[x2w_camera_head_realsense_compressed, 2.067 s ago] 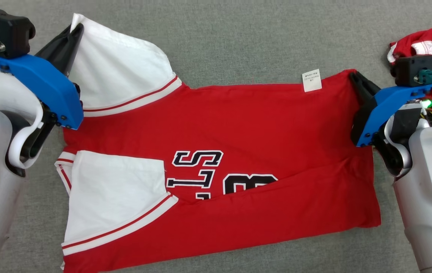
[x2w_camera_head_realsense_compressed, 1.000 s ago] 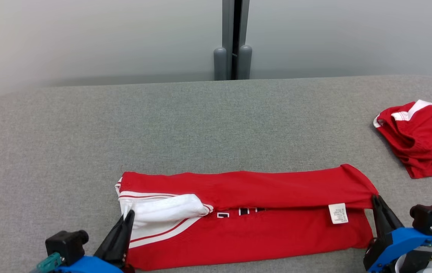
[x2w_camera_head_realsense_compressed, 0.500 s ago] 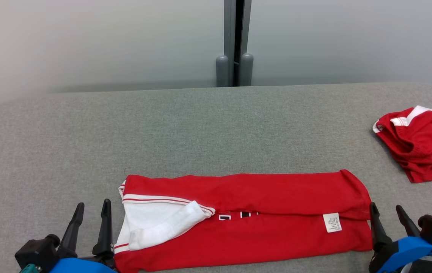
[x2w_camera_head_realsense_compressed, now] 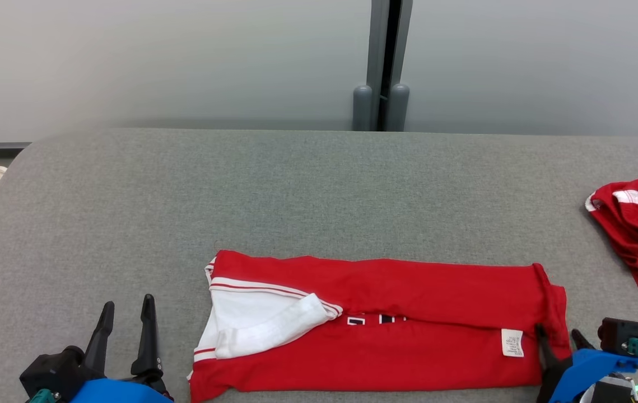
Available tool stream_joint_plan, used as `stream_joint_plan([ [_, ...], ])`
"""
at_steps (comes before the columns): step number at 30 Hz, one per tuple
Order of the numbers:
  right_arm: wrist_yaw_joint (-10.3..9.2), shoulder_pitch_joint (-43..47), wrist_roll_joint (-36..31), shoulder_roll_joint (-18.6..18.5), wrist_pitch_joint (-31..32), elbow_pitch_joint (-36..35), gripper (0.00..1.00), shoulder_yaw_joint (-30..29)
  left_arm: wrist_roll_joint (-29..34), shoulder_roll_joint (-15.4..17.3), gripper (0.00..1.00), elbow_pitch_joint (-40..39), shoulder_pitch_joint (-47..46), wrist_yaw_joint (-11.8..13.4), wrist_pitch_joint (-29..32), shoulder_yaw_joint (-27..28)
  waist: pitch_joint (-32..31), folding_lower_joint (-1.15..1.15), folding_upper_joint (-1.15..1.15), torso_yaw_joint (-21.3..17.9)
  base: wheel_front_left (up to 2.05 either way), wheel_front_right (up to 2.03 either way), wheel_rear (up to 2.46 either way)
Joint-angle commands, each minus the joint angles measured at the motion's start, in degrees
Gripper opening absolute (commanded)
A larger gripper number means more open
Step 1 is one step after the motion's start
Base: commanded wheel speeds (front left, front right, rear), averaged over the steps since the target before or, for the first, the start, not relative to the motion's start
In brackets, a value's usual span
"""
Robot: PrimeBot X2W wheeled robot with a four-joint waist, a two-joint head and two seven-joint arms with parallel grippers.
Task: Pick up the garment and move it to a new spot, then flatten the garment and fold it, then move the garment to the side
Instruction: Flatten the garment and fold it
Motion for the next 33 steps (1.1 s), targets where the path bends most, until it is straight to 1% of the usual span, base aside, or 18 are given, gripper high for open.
stream_joint_plan([
  [1,0.0,-1.1,0.5,0.0,0.3,1.7,1.0,0.0,0.3,-0.2,1.0,0.3,0.4,-0.2,-0.3,0.3,0.0,0.0,0.0,0.4,0.0,0.0,0.0],
  [2,0.0,-1.4,0.6,0.0,0.3,2.9,1.0,0.2,0.4,-0.3,1.0,0.4,0.5,-0.2,-0.3,0.4,-0.2,0.0,0.0,0.6,0.0,0.0,0.0],
  [3,0.0,-1.8,0.9,0.0,0.2,4.0,0.78,0.6,0.3,-0.5,1.0,0.7,0.6,0.0,-0.3,0.6,-0.3,0.0,0.0,0.7,0.0,0.0,0.0],
  [4,0.0,-2.0,1.2,0.0,0.2,5.2,0.48,1.1,0.2,-0.7,1.0,0.7,0.7,0.0,-0.3,0.8,-0.4,0.0,0.0,0.8,0.0,0.0,0.0],
  [5,0.0,-2.3,1.6,0.1,0.1,6.3,0.44,1.6,0.0,-0.8,1.0,0.8,0.8,-0.2,-0.3,1.0,-0.6,0.0,0.0,0.9,0.0,0.0,0.0],
  [6,0.0,-2.5,2.2,0.1,0.0,7.2,0.33,2.2,0.0,-0.9,1.0,0.9,0.9,-0.4,-0.3,1.1,-0.8,0.0,0.0,1.0,0.0,0.0,0.0],
  [9,0.0,-3.6,3.0,0.1,-0.6,9.4,0.2,3.3,0.1,-1.2,1.0,1.1,1.2,-0.7,-0.3,1.1,-1.6,0.0,0.0,0.7,0.0,0.0,0.0],
  [11,0.0,-4.6,2.2,0.0,-1.3,10.1,0.1,3.3,0.3,-1.3,1.0,1.2,1.4,-0.9,-0.3,1.1,-2.2,0.0,0.0,0.3,0.0,0.0,0.0],
  [12,0.0,-5.1,2.0,0.0,-1.7,10.3,0.07,3.1,0.4,-1.4,1.0,1.2,1.6,-0.9,-0.3,1.1,-2.4,0.0,0.0,0.0,0.0,0.0,0.0],
  [13,0.0,-5.6,1.8,-0.2,-1.9,10.5,0.0,2.9,0.5,-1.5,1.0,1.2,1.8,-1.0,-0.3,1.0,-2.6,0.0,0.0,-0.3,0.0,0.0,0.0],
  [15,0.0,-6.2,1.6,-1.1,-2.1,10.5,0.0,2.4,0.5,-1.7,1.0,1.2,2.0,-1.2,-0.3,1.0,-2.9,0.0,0.0,-0.9,0.0,0.0,0.0],
  [18,-0.03,-6.3,1.4,-3.4,-2.3,9.5,0.0,0.8,0.8,-2.0,1.0,1.0,2.1,-1.2,-0.3,0.7,-3.2,0.0,0.0,-1.8,0.0,0.0,0.0],
  [22,-0.01,-5.0,1.4,-6.2,-2.1,7.0,0.0,-1.4,1.0,-2.3,1.0,1.1,2.2,-1.3,-0.3,0.6,-3.3,0.0,0.0,-2.7,0.0,0.0,0.0],
  [24,-0.01,-4.4,1.6,-6.8,-1.9,5.1,0.0,-1.8,1.1,-2.5,1.0,1.2,2.4,-1.4,-0.3,0.7,-3.3,0.0,0.0,-3.1,0.0,0.0,0.0],
  [26,-0.01,-4.0,2.0,-6.5,-1.6,2.8,0.0,-1.5,1.0,-2.7,1.0,1.4,2.3,-1.6,-0.3,0.7,-3.3,0.0,0.0,-3.4,0.0,0.0,0.0],
  [28,0.0,-3.8,3.0,-4.8,-1.1,0.5,0.0,-0.1,1.1,-2.9,1.0,1.5,2.2,-1.8,-0.3,0.6,-3.3,0.0,0.0,-3.5,0.0,0.0,0.0],
  [31,0.0,-3.6,4.6,-2.8,-0.1,-2.6,0.0,4.0,1.2,-3.1,1.0,1.8,1.8,-1.9,-0.3,0.5,-3.3,0.0,0.0,-3.5,0.0,0.0,0.0],
  [33,0.0,-3.6,6.1,-1.4,0.5,-4.0,0.0,8.2,1.4,-3.2,1.0,2.1,1.3,-2.1,-0.3,0.2,-3.3,0.0,0.0,-3.2,0.0,0.0,0.0],
])
